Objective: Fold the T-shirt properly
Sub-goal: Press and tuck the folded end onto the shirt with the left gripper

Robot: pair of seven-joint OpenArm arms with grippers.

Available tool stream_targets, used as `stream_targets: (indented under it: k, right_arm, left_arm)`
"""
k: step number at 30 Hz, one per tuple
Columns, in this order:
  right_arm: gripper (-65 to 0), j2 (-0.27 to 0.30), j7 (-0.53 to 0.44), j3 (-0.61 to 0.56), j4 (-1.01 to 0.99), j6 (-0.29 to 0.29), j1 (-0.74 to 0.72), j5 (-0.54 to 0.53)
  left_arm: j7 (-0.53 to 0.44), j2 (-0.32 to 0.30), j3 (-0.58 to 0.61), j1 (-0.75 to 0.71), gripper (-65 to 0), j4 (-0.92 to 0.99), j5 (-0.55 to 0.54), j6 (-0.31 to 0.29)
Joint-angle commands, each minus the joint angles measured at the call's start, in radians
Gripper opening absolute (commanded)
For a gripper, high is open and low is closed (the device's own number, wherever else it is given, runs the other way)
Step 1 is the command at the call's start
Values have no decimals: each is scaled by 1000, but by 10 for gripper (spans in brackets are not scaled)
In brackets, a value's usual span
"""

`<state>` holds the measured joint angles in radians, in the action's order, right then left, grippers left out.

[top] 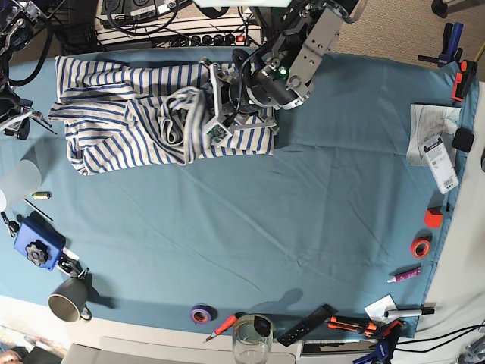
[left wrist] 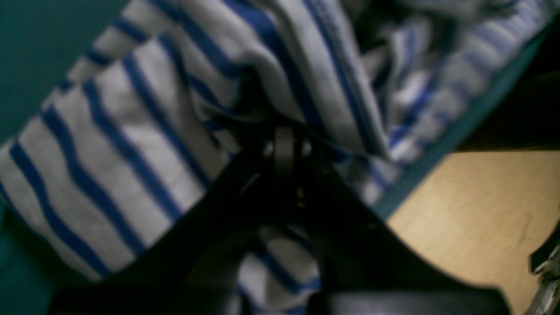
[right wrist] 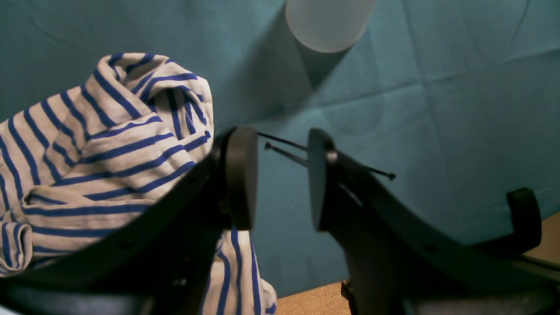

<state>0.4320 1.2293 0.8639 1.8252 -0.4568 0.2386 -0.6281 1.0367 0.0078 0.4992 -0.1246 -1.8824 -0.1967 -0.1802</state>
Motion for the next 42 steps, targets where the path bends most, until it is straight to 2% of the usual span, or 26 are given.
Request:
stream_targets:
  k: [1,3,5,9,14,16,24,26,28,31,36,40,42]
  right_arm:
    - [-452,25,-26,8,13,2,-4,-8]
    - [-452,25,-26,8,13,2,-4,-8]
    - [-452,25,-26,8,13,2,-4,-8]
    - [-452,25,-26,8,13,2,-4,-7]
    - [-452,25,-25,8,13,2,-4,-7]
    - [-452,25,-24,8,13,2,-4,-7]
    - [-452,25,-21,8,13,2,-3,-7]
    - [-452,26,-21,8,13,2,-4,-7]
    - [-452,26,-21,8,13,2,-4,-7]
    - [-452,25,-19,8,13,2,-3,-7]
    - [-452,26,-19,8,13,2,-3,-7]
    - [-452,26,-19,8,13,2,-4,-7]
    - [-452,26,-20,8,13,2,-4,-7]
  left_arm:
    - [-19,20,3,8,-650,-29,-21,-5]
    - [-16,39,3,8,-650,-32,-45,-9]
    - [-16,59,7,8,-650,-32,-69,-61]
    - [-49,76,65,9,-650,-27,-36,-68]
    - [-74,76,135,19,-650,-11,91,-6]
    - [-89,76,138,29,-650,-11,100,14]
    - [-103,95,142,42,-650,-8,99,11]
    - [-121,95,142,43,-650,-5,151,16]
    - [-155,95,137,48,-650,-5,221,63]
    - [-122,94,122,67,-650,-5,266,87]
    - [-109,94,105,63,-650,23,259,83]
    - [-98,95,108,52,-650,97,140,24]
    - [-92,95,128,53,-650,138,106,19]
